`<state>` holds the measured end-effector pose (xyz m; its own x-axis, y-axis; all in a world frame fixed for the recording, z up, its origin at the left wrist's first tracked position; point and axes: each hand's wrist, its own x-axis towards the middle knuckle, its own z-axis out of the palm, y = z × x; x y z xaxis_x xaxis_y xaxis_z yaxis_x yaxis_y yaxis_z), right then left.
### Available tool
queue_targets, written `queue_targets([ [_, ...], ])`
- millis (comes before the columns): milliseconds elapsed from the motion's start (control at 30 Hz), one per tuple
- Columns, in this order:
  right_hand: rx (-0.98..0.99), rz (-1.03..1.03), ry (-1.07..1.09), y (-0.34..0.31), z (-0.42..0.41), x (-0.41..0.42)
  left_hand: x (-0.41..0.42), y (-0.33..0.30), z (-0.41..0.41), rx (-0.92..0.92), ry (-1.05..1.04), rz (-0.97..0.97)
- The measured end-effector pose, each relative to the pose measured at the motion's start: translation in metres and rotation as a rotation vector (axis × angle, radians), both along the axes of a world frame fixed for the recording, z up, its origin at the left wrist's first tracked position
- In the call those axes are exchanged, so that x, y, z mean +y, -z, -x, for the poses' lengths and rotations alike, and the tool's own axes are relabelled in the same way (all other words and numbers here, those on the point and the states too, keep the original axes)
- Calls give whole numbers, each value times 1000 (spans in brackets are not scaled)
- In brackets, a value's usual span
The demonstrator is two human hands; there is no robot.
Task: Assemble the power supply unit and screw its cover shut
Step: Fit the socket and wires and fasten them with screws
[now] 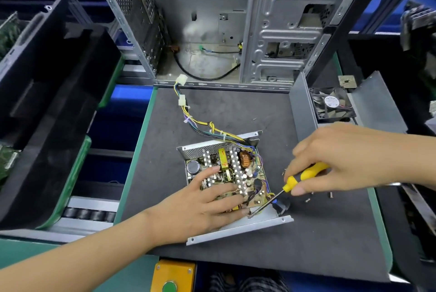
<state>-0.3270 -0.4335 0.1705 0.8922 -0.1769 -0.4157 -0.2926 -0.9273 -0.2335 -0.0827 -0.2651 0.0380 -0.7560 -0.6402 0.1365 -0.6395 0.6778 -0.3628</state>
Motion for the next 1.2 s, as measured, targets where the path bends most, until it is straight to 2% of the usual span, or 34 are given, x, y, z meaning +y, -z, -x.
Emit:
queue_targets([
  [200, 69, 219, -85, 10, -4, 16, 0, 3, 0, 29, 6, 18],
  [333, 94, 296, -100, 14, -3, 21, 1, 6, 0, 39, 0, 14],
  [800, 138, 369, -125, 16, -5, 26, 1, 4, -1, 27, 3, -9],
  [1200, 169, 348, -126, 9, -3, 26, 0, 5, 2, 115, -1, 20],
])
